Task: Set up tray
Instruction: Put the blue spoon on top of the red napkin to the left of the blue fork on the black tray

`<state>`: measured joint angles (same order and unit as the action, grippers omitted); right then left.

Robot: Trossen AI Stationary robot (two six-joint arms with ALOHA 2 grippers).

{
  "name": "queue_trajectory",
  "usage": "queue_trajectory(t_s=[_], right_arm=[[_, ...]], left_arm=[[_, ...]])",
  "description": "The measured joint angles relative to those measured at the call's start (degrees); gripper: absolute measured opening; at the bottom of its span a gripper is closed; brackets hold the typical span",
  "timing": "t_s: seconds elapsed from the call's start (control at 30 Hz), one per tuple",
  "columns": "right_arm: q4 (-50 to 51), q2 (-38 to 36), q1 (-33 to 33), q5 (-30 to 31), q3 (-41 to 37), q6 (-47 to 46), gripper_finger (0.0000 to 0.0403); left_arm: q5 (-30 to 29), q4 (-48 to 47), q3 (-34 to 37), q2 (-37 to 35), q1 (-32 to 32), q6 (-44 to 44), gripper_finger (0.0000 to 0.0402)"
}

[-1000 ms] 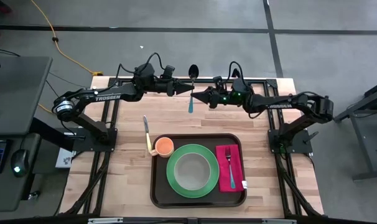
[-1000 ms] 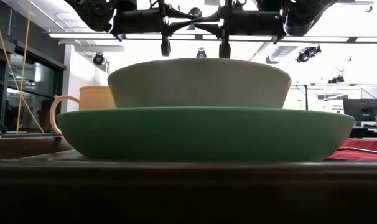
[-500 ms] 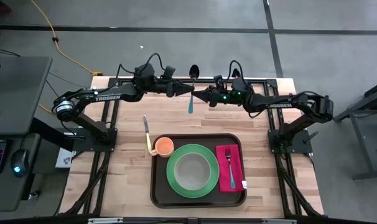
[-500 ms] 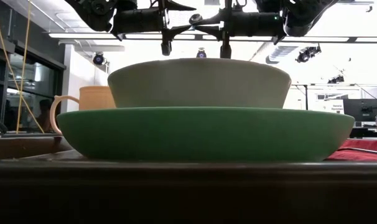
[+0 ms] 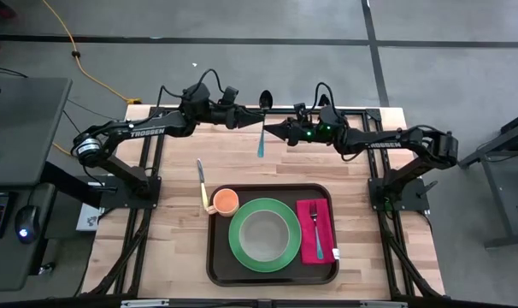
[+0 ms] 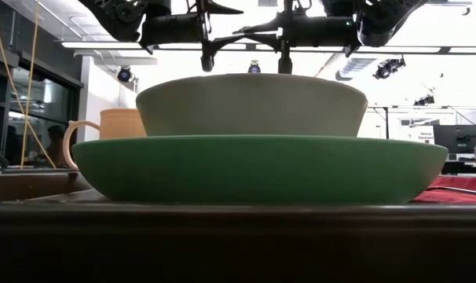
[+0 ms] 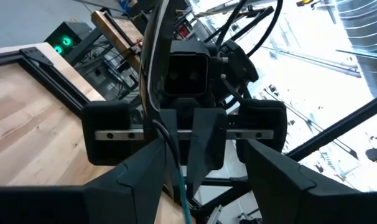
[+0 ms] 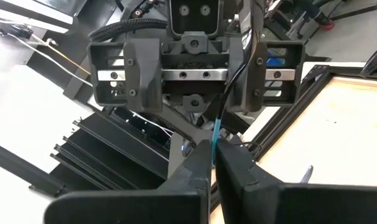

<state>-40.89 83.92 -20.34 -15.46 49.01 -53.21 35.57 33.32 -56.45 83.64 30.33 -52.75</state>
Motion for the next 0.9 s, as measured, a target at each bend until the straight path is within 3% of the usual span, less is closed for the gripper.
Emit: queue_trajectory(t_s=[0.9], right_arm=[[1.98, -2.98, -0.63, -1.49, -0.02, -0.46, 0.0]], left_arm=[[0.39, -3.91, 0.0, 0.0, 0.95, 4.64, 0.0244]])
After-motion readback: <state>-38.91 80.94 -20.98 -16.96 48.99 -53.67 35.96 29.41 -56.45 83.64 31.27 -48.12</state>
